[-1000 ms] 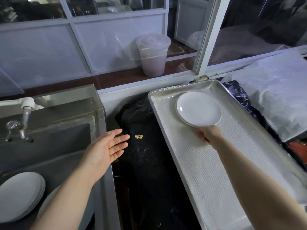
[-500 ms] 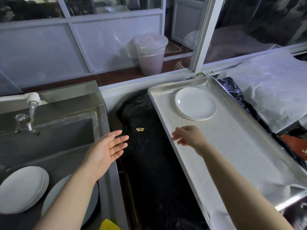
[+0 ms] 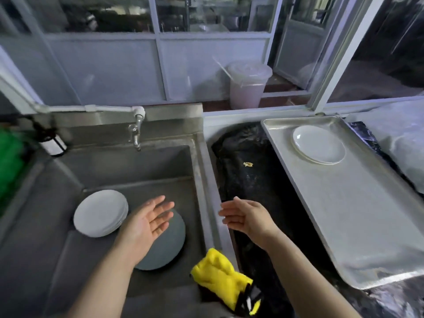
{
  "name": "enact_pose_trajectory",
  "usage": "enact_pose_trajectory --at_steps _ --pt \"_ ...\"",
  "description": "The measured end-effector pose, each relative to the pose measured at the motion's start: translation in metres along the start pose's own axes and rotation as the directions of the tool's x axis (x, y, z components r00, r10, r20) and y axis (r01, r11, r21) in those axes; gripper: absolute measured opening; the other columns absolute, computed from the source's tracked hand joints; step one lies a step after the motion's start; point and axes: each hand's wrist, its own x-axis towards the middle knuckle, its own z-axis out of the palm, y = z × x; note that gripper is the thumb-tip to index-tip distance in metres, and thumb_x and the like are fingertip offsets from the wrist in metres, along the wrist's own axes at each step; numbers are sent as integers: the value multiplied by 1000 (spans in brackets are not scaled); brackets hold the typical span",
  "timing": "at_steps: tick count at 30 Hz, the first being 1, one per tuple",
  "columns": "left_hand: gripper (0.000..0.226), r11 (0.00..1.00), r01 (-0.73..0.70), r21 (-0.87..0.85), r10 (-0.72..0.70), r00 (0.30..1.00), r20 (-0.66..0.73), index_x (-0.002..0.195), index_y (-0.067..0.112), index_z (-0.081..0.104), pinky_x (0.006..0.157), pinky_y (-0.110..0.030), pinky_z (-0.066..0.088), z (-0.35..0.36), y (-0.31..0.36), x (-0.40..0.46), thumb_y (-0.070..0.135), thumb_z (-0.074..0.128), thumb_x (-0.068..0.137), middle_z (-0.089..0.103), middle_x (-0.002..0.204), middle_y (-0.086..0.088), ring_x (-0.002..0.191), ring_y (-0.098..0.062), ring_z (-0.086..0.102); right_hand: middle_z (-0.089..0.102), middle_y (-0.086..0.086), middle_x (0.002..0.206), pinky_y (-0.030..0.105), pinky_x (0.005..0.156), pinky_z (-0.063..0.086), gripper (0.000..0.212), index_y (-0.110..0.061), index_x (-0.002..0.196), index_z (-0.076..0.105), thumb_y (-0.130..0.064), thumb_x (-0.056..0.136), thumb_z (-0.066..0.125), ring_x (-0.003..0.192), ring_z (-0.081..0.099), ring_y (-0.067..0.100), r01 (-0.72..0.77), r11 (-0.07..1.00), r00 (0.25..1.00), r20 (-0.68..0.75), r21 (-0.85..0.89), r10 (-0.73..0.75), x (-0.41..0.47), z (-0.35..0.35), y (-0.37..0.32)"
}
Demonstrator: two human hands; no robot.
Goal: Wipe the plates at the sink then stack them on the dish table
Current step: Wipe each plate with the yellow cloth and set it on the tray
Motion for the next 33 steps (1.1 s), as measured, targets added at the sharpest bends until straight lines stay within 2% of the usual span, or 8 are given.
enact_pose_trajectory --at_steps 3,8,12,15,21,26,29,33 --pt "19 1000 9 -11 -10 998 -62 106 17 66 79 -31 46 -66 3 -32 22 50 96 74 100 -5 91 -19 65 74 11 81 25 62 54 27 -5 96 68 -22 99 47 66 69 18 -7 997 1000 -18 78 8 -10 59 25" --pt "24 998 -40 -52 31 987 -156 106 19 65 81 -29 43 -176 13 -74 20 41 99 69 105 -1 94 -14 61 74 6 76 26 67 53 15 -11 93 66 -15 96 52 64 69 16 -66 991 998 -2 119 67 -21 147 71" --pt "26 992 -87 -96 61 969 -240 113 15 62 96 -35 40 -244 26 -93 19 39 101 67 110 -3 103 -19 59 74 8 77 22 55 54 9 -10 93 66 -14 94 58 61 69 14 -125 988 992 0 89 125 -19 202 102" --pt "26 983 -93 -160 48 963 -264 111 14 64 102 -38 39 -280 32 -100 19 40 101 69 110 -4 107 -21 60 75 8 81 23 58 54 9 -8 96 67 -14 92 61 64 69 16 -175 983 985 -5 55 175 -13 232 117" --pt "26 979 -65 -192 -9 933 -360 112 14 64 89 -35 46 -329 25 -77 17 41 100 73 105 -7 104 -21 65 73 12 81 25 63 56 11 -5 99 67 -10 91 62 73 67 24 -293 956 955 -46 6 293 25 269 140" --pt "21 948 -22 -317 -143 862 -486 101 12 66 72 -31 48 -354 20 -47 18 47 98 76 83 -3 74 -17 71 72 12 77 30 70 53 7 -3 94 65 -9 90 63 74 65 25 -423 902 905 -98 -91 414 83 287 169" --pt "24 954 34 -298 -195 824 -532 100 15 66 73 -29 48 -366 19 -31 21 42 100 76 80 2 78 -16 67 73 11 77 28 65 52 8 -4 91 66 -11 89 64 66 64 21 -503 841 864 -138 -199 485 127 299 190" --pt "25 944 74 -322 -257 776 -576 104 15 67 74 -30 49 -382 12 -16 22 43 101 77 90 -1 83 -16 69 70 11 73 23 53 54 5 -3 88 65 -8 89 64 56 63 17 -581 772 814 -183 -257 552 191 323 211"
